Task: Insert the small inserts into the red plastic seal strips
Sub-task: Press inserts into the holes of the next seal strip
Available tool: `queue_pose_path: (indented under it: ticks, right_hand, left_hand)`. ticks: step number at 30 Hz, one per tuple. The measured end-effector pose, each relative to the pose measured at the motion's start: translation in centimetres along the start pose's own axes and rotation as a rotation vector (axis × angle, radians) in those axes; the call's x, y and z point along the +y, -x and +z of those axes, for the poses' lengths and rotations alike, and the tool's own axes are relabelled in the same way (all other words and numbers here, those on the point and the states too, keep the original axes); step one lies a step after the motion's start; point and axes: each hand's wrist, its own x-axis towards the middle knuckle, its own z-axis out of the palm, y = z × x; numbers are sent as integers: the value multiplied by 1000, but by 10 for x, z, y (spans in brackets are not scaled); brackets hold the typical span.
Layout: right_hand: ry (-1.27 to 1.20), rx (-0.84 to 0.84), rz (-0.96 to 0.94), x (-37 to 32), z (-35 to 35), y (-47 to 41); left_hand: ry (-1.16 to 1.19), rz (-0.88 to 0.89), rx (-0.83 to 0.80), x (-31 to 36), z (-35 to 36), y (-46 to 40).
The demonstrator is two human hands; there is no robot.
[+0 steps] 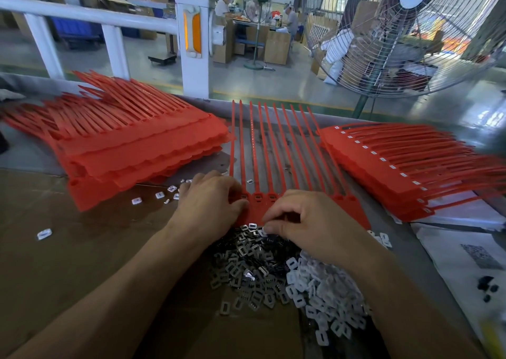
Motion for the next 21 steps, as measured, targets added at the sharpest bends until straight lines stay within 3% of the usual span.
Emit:
queue_pose_path:
  ticks: [12, 21]
  right_hand:
    - [131, -61, 37, -1, -2, 2]
    - [71, -37, 21, 0, -1, 4]
  left_hand:
    - [-3, 0, 3, -1, 1, -1]
    - [-10, -2, 4, 0, 0, -1]
